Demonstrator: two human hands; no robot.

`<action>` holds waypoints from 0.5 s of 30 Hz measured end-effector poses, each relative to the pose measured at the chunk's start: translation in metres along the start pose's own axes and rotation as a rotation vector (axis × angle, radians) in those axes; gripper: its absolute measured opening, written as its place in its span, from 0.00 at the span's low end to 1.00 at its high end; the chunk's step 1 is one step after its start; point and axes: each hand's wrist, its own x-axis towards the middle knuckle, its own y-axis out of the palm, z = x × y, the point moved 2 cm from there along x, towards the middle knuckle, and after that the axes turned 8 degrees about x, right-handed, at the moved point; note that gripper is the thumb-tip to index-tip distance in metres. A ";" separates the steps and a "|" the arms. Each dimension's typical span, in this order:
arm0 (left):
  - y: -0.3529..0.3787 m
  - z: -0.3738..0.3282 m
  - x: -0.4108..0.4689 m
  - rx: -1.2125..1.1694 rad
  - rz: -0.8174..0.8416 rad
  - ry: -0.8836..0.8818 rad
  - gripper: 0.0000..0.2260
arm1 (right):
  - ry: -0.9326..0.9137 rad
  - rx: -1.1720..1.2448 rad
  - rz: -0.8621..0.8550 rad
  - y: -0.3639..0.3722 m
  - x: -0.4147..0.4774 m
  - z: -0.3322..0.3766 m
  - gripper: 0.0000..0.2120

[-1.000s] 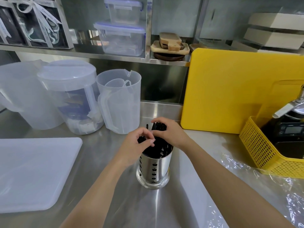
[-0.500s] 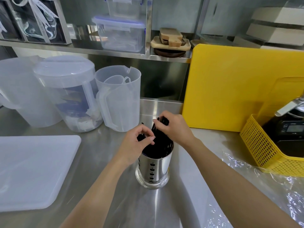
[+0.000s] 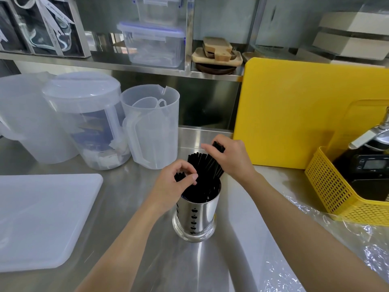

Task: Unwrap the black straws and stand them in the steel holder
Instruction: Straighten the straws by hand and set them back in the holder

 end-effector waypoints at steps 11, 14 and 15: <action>-0.018 -0.029 0.009 0.073 -0.244 0.216 0.05 | -0.280 0.000 -0.125 -0.065 0.040 0.047 0.12; -0.027 -0.055 0.016 0.082 -0.314 0.363 0.07 | -0.402 -0.076 -0.141 -0.090 0.050 0.075 0.12; -0.029 -0.065 0.018 0.083 -0.316 0.407 0.09 | -0.443 -0.092 -0.157 -0.098 0.053 0.085 0.12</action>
